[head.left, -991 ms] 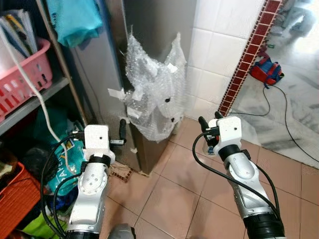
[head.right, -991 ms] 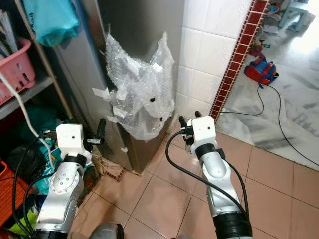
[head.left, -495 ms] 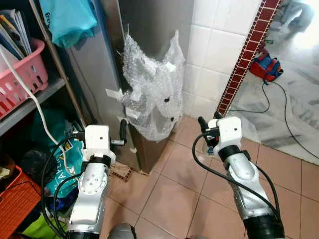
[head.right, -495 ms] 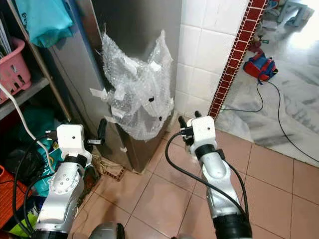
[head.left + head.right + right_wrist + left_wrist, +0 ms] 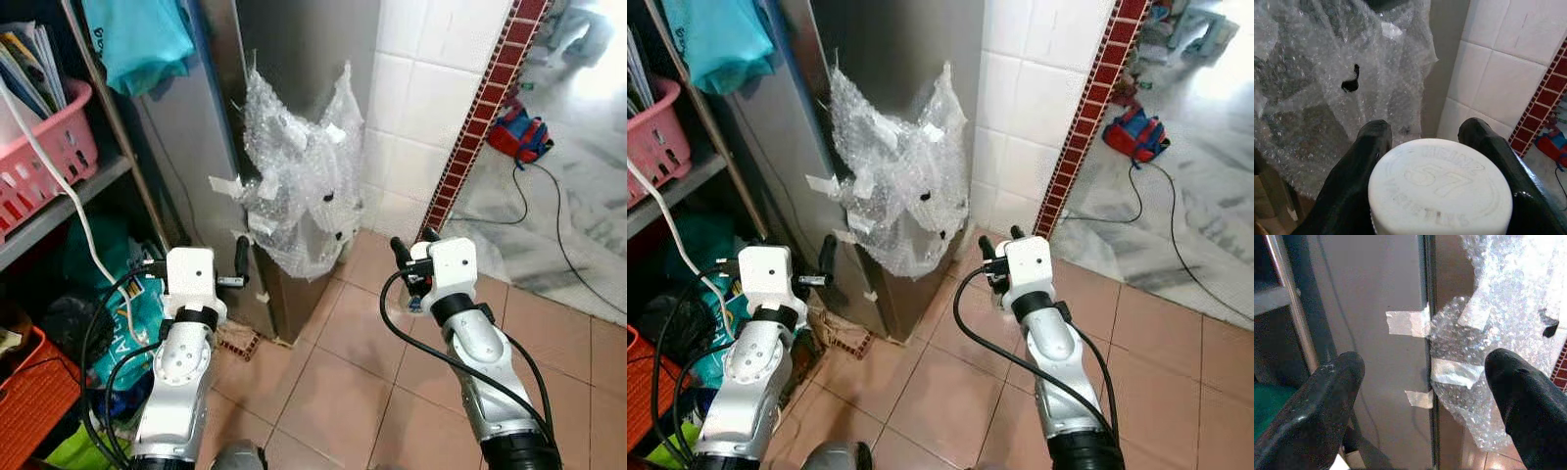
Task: Restocking fridge
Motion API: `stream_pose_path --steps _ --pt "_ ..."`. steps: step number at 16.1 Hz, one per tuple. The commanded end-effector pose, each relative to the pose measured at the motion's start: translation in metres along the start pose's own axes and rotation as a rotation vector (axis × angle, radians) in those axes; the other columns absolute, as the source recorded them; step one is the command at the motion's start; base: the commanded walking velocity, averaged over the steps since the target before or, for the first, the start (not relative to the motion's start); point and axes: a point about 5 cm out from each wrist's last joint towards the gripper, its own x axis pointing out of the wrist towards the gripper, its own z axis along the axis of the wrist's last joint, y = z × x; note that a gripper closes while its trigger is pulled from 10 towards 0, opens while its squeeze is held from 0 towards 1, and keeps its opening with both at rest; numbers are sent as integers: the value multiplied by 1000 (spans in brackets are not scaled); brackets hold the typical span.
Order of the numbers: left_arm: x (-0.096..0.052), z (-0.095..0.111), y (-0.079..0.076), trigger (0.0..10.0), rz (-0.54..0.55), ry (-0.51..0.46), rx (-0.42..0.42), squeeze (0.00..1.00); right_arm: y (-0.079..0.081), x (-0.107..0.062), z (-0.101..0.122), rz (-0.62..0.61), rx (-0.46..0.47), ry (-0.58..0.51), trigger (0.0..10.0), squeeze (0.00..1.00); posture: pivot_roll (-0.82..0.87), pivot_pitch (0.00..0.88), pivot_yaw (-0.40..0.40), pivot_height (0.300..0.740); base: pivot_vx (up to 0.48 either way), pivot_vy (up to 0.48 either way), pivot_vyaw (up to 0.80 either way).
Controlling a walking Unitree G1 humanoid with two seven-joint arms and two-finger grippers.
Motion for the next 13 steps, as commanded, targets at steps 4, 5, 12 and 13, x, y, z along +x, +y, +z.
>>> stream_pose_path --steps 4,5,12,13 --pt "0 2 0 10000 -4 -14 0 0 0 4 13 16 -8 -54 10000 0 38 7 -1 740 333 0 0" --pt "0 2 -1 10000 -4 -14 -1 0 0 4 13 17 -9 -54 10000 0 34 6 -1 740 341 0 0" --pt "-3 -1 -4 10000 5 -4 -23 0 7 6 11 45 -16 -48 10000 0 30 11 -13 740 241 0 0" --pt "-3 0 -3 10000 19 -9 -16 0 8 7 12 49 -16 -50 10000 0 31 11 -19 740 0 0 0"
